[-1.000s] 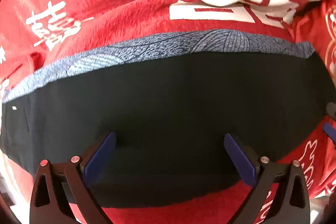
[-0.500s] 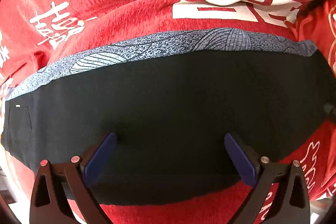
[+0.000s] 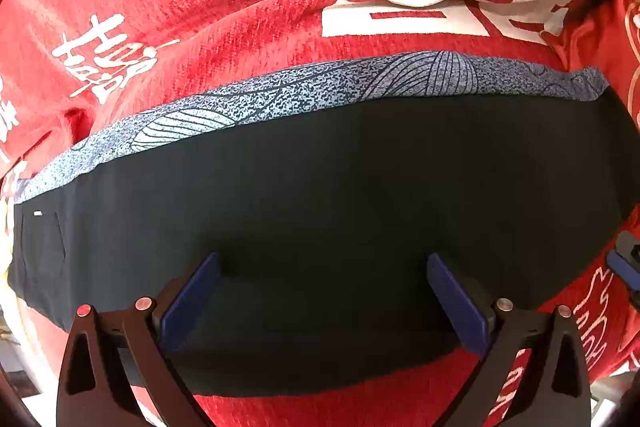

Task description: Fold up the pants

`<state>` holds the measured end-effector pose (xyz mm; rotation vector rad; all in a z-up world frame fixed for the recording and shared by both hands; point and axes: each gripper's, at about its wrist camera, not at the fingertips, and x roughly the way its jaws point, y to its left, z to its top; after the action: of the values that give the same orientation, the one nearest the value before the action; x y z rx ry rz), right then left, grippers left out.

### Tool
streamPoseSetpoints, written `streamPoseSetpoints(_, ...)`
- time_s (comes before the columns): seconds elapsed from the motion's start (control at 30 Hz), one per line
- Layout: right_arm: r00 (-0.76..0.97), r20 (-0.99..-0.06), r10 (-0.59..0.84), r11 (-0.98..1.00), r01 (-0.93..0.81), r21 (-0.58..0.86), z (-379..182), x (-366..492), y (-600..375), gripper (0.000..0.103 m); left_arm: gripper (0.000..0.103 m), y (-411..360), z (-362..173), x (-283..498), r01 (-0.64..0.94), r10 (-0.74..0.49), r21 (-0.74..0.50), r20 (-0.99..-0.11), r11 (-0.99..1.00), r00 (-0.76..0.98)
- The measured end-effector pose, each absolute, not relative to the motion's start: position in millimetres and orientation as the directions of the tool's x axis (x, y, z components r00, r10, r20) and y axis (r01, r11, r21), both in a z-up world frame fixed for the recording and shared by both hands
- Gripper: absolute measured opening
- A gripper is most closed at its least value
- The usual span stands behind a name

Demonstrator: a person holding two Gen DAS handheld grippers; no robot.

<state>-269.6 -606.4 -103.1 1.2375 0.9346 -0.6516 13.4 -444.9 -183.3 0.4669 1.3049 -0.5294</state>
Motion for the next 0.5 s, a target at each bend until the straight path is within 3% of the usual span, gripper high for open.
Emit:
streamPoseSetpoints(0.3, 0.581, -0.814, -0.016, 0.206, 0.798, 0.566, -112, -272, -616, 0.043, 0.103, -444, -184, 12, 0.603, -0.109, 0.021, -0.978, 0.797, 0.178)
streamPoseSetpoints(0.5, 0.608, -0.786, -0.111, 0.225, 0.786, 0.576, -117, -261, -623, 0.049, 0.103, -443, -182, 16, 0.606, -0.115, 0.017, -0.977, 0.796, 0.179)
